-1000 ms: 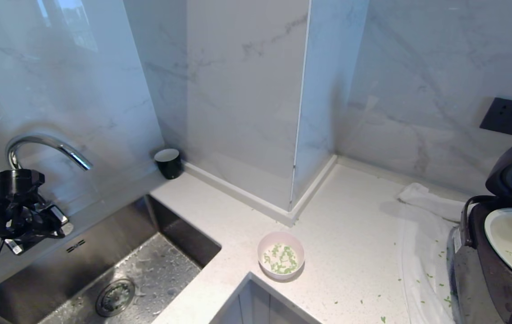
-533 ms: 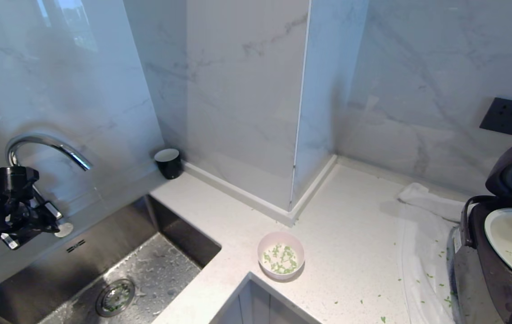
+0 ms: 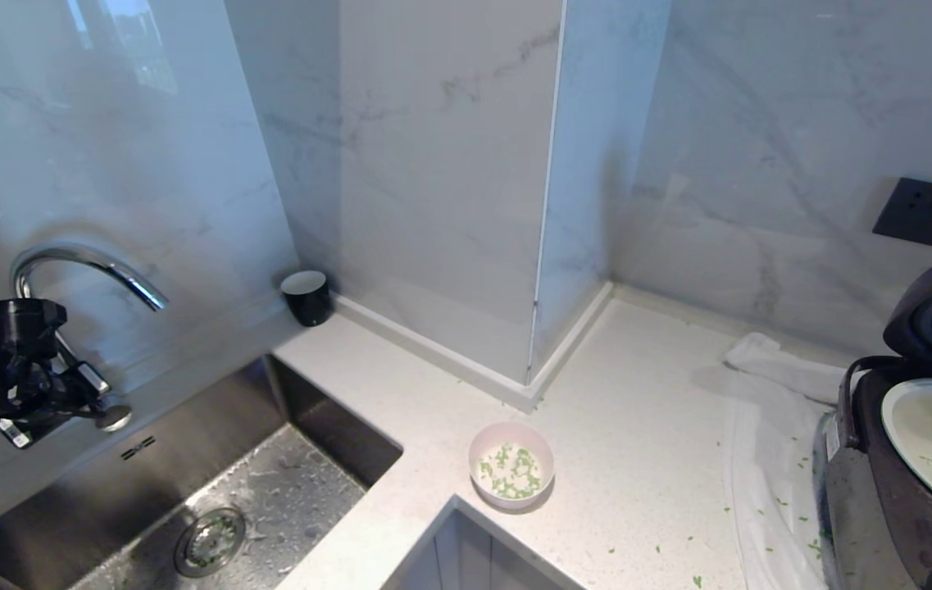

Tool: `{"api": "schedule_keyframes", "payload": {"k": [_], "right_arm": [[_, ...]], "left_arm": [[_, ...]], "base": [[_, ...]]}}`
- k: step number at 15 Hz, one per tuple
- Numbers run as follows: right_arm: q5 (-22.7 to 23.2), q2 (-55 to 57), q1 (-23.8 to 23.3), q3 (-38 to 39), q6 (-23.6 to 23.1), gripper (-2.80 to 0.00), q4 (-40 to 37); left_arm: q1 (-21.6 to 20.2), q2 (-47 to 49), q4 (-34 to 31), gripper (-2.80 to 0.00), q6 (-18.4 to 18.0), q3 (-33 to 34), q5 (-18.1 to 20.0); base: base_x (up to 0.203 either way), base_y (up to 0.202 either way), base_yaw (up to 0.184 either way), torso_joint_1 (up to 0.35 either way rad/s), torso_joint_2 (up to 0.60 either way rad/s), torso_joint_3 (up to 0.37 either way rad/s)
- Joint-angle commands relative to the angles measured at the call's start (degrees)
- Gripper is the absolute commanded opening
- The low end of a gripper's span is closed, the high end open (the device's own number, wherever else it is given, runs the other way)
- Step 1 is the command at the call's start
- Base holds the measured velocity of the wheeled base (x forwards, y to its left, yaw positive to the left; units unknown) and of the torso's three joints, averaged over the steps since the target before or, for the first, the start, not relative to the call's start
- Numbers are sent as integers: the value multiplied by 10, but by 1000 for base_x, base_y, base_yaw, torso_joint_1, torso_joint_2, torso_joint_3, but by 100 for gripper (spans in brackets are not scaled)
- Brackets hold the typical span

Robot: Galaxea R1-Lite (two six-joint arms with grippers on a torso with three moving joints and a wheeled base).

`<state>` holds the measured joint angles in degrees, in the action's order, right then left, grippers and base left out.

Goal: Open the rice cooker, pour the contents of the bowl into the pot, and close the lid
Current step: Turn off the tap

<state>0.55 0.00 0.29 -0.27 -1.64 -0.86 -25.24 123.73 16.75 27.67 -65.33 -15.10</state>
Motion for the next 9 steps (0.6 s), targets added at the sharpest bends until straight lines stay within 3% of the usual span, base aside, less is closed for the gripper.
{"api": "schedule_keyframes", "payload": {"k": [1,6,9], "right_arm": [[0,0,0,0,0,-280,0],[0,0,0,0,0,-280,0],[0,0,0,0,0,-280,0]], "left_arm": [[-2,1,2,-280,2,1,-2],[4,-40,2,-280,-1,53,11],[22,-86,3,-280,-2,115,55]], "base": [[0,0,0,0,0,0],[0,0,0,0,0,0],[0,0,0,0,0,0]]}}
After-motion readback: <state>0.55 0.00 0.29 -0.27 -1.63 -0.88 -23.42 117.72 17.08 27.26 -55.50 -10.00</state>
